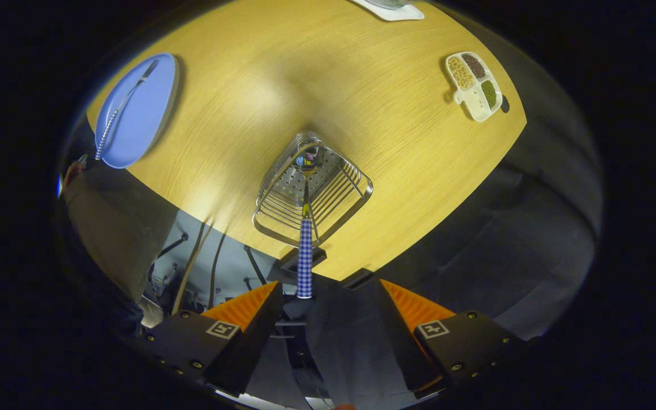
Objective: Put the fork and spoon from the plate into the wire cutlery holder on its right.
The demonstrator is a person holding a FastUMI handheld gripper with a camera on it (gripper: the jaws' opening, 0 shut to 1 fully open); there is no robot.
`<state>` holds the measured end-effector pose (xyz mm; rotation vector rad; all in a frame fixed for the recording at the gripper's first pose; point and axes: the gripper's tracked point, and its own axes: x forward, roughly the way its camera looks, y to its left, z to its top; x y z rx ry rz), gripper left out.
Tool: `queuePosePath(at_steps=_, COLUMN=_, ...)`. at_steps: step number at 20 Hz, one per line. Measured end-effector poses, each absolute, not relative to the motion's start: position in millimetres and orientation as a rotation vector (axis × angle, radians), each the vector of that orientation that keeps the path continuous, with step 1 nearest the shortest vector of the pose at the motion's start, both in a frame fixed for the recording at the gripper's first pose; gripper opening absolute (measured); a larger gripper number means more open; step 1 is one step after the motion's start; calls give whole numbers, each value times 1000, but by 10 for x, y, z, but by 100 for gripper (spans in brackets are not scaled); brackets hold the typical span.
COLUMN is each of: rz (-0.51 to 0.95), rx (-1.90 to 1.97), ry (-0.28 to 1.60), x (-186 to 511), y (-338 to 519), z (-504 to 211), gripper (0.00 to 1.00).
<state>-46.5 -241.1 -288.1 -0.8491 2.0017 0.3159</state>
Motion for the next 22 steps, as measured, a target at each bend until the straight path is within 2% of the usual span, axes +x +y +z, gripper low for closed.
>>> queuePosePath(at_steps=5, rz=263, rx=-714, ry=1880, x=-648, y=-2206, z=-2654, gripper=97)
queuePosePath(at_steps=10, rz=241, rx=-621, ry=1833, x=-982, y=-1935, z=-2561, gripper=97)
queuePosePath(at_steps=22, rz=348, rx=-471, ry=1764, x=-1480, y=-662, z=-2814, gripper=97)
